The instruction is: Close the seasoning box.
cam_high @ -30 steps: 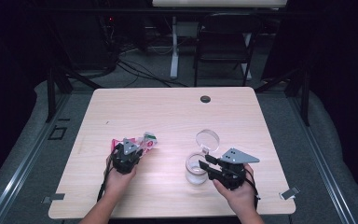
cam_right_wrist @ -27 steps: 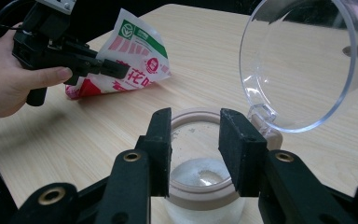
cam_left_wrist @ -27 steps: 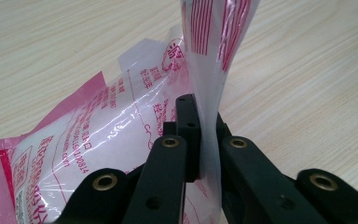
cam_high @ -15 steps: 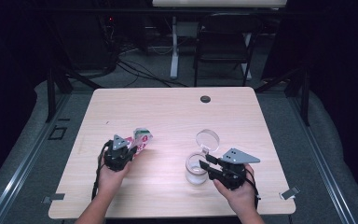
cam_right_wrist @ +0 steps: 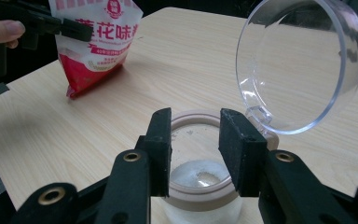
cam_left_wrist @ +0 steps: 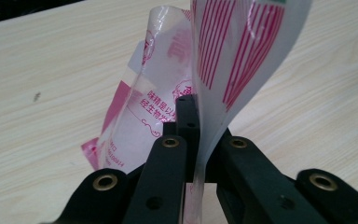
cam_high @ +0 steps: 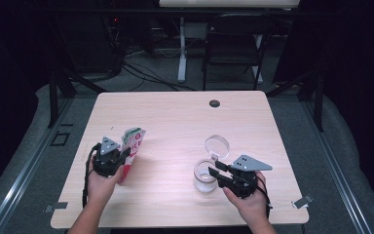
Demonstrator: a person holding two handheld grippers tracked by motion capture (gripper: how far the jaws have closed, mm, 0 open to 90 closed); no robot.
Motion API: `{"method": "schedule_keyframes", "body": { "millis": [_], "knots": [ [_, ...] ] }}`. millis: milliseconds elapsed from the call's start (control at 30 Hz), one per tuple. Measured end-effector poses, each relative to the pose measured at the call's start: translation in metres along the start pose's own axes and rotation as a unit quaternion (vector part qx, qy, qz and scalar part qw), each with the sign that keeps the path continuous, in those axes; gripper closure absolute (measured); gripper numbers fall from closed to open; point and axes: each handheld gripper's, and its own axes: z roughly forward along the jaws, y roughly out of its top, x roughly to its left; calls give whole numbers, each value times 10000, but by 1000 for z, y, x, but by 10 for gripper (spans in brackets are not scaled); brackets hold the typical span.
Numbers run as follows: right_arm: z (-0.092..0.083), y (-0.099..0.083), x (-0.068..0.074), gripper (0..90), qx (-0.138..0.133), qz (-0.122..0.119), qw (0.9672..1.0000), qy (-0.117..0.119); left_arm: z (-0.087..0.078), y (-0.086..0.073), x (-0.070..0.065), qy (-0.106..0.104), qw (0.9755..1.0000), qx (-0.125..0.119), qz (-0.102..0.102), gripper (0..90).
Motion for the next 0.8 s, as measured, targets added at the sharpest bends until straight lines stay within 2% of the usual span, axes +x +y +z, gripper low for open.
{"method": "schedule_keyframes", "body": {
  "millis": [67, 167, 300, 633, 800],
  "knots": [
    [0, 0, 0, 645, -9, 7, 10000, -11, -5, 2, 4, 63, 10000, -23, -2, 900],
    [-1, 0, 0, 645, -20, 22, 10000, -14, -12, 3, 11, 76, 9998, -121, -158, 900],
    [-1, 0, 0, 645, -27, 9, 10000, -13, -20, 6, 20, 130, 9995, -180, -223, 900],
    [-3, 1, -2, 645, -84, 43, 10000, -22, -28, 21, 41, 203, 9989, -169, -386, 900],
    [-5, 1, -3, 645, -121, 89, 9999, -29, -34, 33, 47, 218, 9990, -207, -319, 900]
  ]
}}
